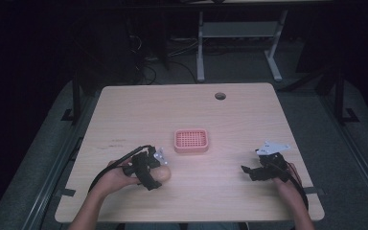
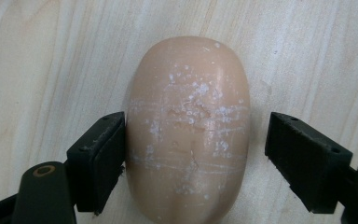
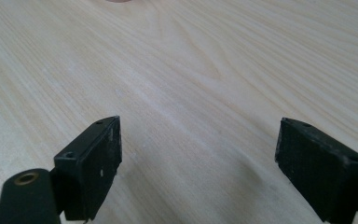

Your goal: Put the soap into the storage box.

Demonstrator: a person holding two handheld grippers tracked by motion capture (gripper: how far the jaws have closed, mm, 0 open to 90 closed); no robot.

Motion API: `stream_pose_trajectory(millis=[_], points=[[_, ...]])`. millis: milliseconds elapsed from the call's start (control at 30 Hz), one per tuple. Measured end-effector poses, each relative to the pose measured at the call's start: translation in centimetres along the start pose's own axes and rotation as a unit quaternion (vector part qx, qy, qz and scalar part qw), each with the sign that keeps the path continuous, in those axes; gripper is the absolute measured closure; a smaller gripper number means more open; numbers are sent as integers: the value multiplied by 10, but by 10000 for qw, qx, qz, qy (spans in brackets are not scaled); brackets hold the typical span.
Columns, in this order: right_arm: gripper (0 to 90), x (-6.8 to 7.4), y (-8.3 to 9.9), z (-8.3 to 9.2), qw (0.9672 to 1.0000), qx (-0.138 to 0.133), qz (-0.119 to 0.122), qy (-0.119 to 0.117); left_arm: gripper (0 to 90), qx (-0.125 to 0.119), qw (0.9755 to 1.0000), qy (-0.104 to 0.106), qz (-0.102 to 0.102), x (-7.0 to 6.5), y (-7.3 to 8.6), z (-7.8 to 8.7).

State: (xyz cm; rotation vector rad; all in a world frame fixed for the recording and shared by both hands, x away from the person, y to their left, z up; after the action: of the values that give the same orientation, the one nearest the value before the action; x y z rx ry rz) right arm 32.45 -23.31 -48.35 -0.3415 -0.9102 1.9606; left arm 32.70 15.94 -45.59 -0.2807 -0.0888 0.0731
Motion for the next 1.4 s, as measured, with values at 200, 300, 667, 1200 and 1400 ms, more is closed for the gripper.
stream_pose_trajectory(millis=[200, 300, 667, 1200, 1400], points=[[139, 0, 0, 0, 10000, -2, -1, 2, 212, 56, 10000, 20, 8, 0, 0, -3], [139, 0, 0, 0, 10000, 0, -3, 2, 236, 50, 10000, -30, 4, 1, 0, -3], [139, 0, 0, 0, 10000, 2, 5, 1, 314, -13, 10000, -24, 12, 1, 0, -1], [139, 0, 0, 0, 10000, 4, 11, 3, 320, 11, 10000, -1, -20, 2, -2, -4], [139, -1, 0, 0, 10000, -10, -26, 6, 320, -3, 10000, 9, -26, 5, -5, -1]])
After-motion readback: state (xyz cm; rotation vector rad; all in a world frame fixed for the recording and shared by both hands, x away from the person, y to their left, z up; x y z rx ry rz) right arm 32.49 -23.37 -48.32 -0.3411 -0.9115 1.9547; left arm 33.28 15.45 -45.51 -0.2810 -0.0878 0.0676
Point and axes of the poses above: each handheld gripper's, and its own axes: z roughly backward along the jaws, y roughly out of its underside, x roughly to its left, the point moved 2 cm from there along -z, roughly forward along the jaws, and after that the axes turned 13 degrees about -z, right-handed, at the moved point
